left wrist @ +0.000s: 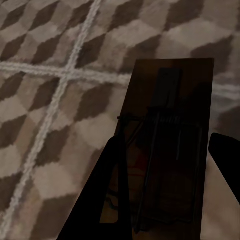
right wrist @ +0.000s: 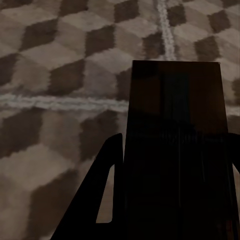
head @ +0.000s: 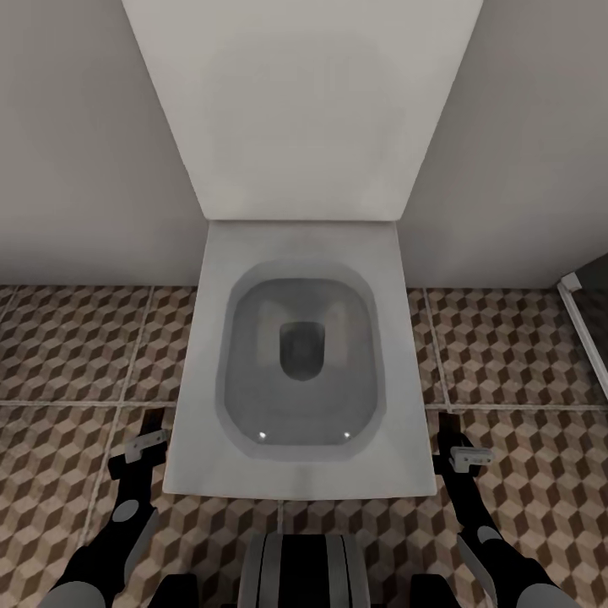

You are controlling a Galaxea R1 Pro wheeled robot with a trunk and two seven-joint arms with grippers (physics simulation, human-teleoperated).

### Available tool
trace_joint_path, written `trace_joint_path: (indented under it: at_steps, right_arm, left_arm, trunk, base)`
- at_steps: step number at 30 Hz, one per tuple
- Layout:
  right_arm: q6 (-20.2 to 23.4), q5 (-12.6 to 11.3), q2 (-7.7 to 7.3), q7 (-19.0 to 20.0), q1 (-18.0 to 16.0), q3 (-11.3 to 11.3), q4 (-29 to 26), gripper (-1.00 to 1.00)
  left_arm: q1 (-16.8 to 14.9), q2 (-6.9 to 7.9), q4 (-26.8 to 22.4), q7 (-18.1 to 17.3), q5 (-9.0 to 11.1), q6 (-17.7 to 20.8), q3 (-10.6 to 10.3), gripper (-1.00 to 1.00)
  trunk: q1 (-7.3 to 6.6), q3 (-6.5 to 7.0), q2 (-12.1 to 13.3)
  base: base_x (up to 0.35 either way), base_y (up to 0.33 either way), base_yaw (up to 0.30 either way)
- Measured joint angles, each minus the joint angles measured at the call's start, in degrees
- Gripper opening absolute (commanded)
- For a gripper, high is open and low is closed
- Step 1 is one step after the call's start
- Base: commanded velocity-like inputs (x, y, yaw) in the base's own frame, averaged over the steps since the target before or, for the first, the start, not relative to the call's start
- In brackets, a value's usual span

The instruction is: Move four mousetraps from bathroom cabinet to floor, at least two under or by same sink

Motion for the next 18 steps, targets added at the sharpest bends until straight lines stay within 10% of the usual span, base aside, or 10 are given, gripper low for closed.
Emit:
trace_joint_path:
  at_steps: [18]
  right_arm:
    - [0.0,0.0,0.00,0.0,0.0,-0.1,0.0,-1.00]
  left_arm:
    - [0.0,0.50,0.0,0.0,-0.1,0.0,0.3,-1.00]
  trunk:
    - [0.08,-0.66,0.0]
  base:
    - [0.000,0.000,0.000]
